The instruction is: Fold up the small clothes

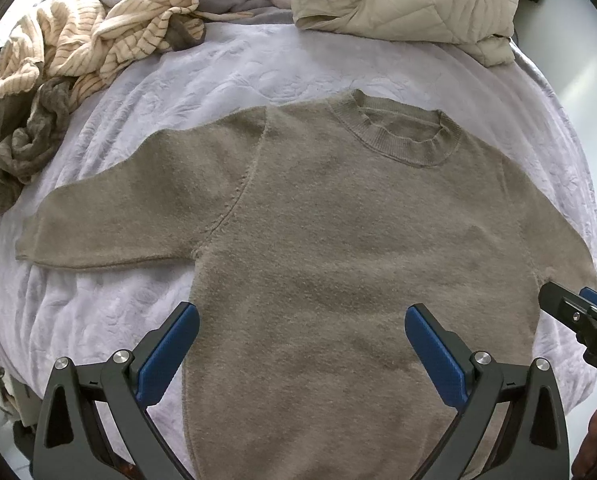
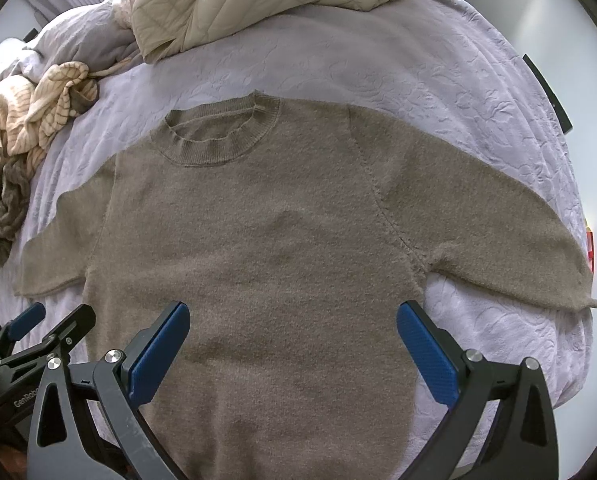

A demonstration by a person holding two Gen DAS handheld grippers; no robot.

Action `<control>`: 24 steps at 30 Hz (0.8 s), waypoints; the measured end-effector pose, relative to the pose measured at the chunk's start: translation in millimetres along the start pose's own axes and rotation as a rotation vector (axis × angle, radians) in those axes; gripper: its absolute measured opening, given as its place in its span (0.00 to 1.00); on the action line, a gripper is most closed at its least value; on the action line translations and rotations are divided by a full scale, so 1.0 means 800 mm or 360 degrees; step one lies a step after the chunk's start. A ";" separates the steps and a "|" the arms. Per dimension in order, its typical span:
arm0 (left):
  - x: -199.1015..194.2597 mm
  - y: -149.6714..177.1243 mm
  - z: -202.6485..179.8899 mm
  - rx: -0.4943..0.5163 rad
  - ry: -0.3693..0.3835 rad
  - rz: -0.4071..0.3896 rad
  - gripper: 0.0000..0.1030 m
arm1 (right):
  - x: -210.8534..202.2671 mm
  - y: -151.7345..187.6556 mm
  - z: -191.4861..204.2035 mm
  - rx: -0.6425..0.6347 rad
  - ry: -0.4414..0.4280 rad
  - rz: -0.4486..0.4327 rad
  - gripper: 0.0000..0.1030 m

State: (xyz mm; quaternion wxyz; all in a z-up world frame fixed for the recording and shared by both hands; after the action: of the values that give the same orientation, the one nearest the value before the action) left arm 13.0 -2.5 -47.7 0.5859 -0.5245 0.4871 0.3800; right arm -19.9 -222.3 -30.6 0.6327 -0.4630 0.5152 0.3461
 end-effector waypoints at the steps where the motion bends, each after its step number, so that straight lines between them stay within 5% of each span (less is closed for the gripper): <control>1: 0.000 0.000 0.000 0.0000 0.0000 0.0001 1.00 | 0.000 0.000 0.000 0.0000 0.0000 0.0001 1.00; 24: 0.003 0.003 0.001 -0.0011 0.0007 0.0015 1.00 | 0.004 0.001 0.003 -0.0020 0.0020 0.0023 1.00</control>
State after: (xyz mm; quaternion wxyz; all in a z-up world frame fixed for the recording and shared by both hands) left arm 11.7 -1.8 -50.8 0.5811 -0.5251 0.4895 0.3834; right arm -19.1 -219.8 -33.7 0.6240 -0.4654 0.5204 0.3510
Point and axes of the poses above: each gripper's, at about its wrist camera, not at the fingertips, and x roughly the way its jaws point, z to its left, y to its underside, the point moved 5 cm from there along x, roughly the way its jaws point, and after that the axes turned 4 degrees about x, right-handed, at the moved point
